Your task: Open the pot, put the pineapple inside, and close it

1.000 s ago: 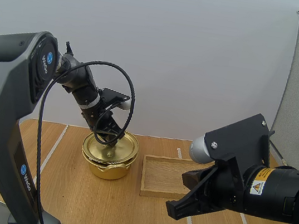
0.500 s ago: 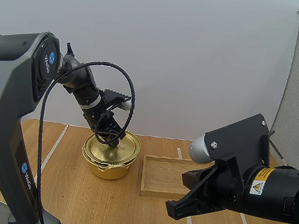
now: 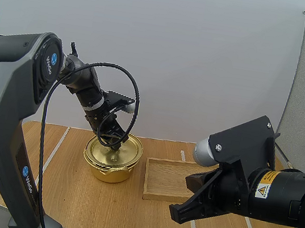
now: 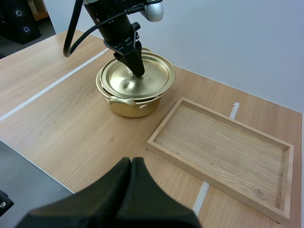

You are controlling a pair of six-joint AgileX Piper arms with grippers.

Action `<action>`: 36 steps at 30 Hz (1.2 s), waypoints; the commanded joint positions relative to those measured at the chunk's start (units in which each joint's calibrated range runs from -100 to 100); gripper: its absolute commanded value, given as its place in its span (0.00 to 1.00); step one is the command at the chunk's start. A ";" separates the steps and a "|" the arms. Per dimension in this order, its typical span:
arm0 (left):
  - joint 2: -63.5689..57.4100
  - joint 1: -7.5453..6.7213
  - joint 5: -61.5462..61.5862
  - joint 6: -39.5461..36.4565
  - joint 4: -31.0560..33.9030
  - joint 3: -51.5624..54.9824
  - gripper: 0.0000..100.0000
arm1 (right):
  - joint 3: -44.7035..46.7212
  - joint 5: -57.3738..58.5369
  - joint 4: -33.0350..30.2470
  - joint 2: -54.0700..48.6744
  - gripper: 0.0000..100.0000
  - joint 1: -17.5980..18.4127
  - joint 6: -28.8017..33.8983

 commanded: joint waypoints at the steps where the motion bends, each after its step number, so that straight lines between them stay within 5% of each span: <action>1: 1.39 0.18 4.06 -1.06 6.04 1.10 0.00 | 0.00 -0.15 -0.26 -0.46 0.00 -0.18 -0.50; 15: -10.17 0.18 5.81 -1.79 4.47 -4.85 0.00 | 0.00 -0.15 -0.26 -0.46 0.00 -0.18 -0.50; 36: -2.34 0.18 6.16 -0.08 -0.20 -1.79 0.00 | 0.00 -0.15 -0.26 -0.46 0.00 -0.18 -0.50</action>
